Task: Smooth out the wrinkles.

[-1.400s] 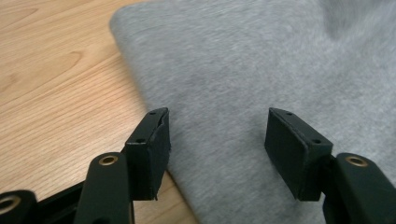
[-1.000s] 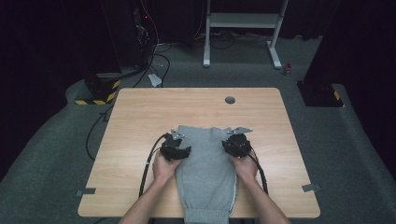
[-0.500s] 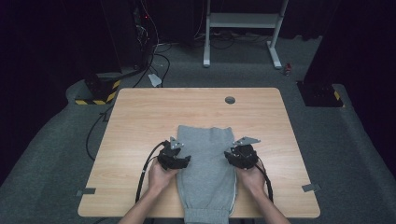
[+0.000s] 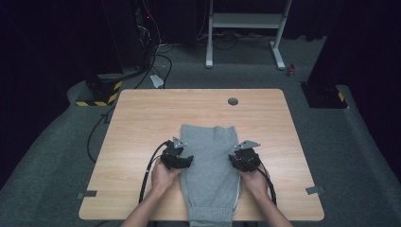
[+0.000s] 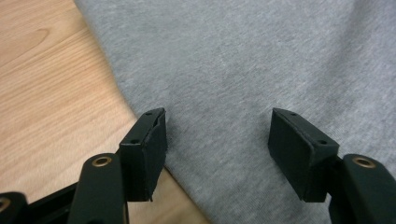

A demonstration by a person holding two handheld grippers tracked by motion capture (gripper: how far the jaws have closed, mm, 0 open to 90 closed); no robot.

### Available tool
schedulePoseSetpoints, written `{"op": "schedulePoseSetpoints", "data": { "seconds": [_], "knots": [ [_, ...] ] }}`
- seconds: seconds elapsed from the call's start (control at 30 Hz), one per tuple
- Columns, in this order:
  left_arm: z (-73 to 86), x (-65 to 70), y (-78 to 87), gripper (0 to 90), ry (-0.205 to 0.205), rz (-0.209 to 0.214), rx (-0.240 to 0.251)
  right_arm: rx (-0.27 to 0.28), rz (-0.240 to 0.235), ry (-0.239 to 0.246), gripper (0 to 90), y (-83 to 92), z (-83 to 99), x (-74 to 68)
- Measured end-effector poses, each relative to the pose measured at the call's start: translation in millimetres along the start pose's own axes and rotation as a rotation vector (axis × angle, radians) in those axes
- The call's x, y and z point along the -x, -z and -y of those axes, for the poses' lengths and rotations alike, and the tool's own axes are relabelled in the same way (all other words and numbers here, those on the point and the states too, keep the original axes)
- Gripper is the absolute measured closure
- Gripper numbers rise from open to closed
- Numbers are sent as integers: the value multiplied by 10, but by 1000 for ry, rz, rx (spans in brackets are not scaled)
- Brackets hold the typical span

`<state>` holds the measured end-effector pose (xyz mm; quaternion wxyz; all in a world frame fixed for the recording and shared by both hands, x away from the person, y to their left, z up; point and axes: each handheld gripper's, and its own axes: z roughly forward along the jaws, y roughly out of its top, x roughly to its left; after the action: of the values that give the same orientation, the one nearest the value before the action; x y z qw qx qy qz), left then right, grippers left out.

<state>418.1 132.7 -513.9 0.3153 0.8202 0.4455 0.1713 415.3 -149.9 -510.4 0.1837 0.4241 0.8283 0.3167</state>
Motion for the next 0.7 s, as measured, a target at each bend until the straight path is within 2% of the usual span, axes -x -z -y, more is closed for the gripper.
{"op": "schedulePoseSetpoints", "data": {
  "seconds": [0.1, 0.17, 0.23, 0.3, 0.37, 0.43, 0.6, 0.7],
  "knots": [
    [-52, -16, -3, 366, 5, 11, -12, -8, -20, -40, 581, 6, -38, 42],
    [-72, -43, 25, 366, 19, 8, 2, 22, -13, -63, 558, 51, -38, 82],
    [-91, -81, 41, 357, 49, 13, 1, 44, -20, -100, 536, 95, -38, 136],
    [-99, -126, 47, 360, 81, 13, 11, 39, -26, -138, 506, 112, -41, 203],
    [-96, -172, 32, 363, 103, 8, 12, 39, -22, -143, 504, 110, -42, 226],
    [-89, -207, 11, 356, 124, 10, 2, 41, -30, -174, 481, 86, -48, 254],
    [-90, -266, -59, 349, 180, 12, 7, 13, -15, -180, 453, -7, -95, 256],
    [-116, -270, -83, 330, 177, 3, 1, 5, -7, -224, 432, -87, -144, 284]
  ]
}}
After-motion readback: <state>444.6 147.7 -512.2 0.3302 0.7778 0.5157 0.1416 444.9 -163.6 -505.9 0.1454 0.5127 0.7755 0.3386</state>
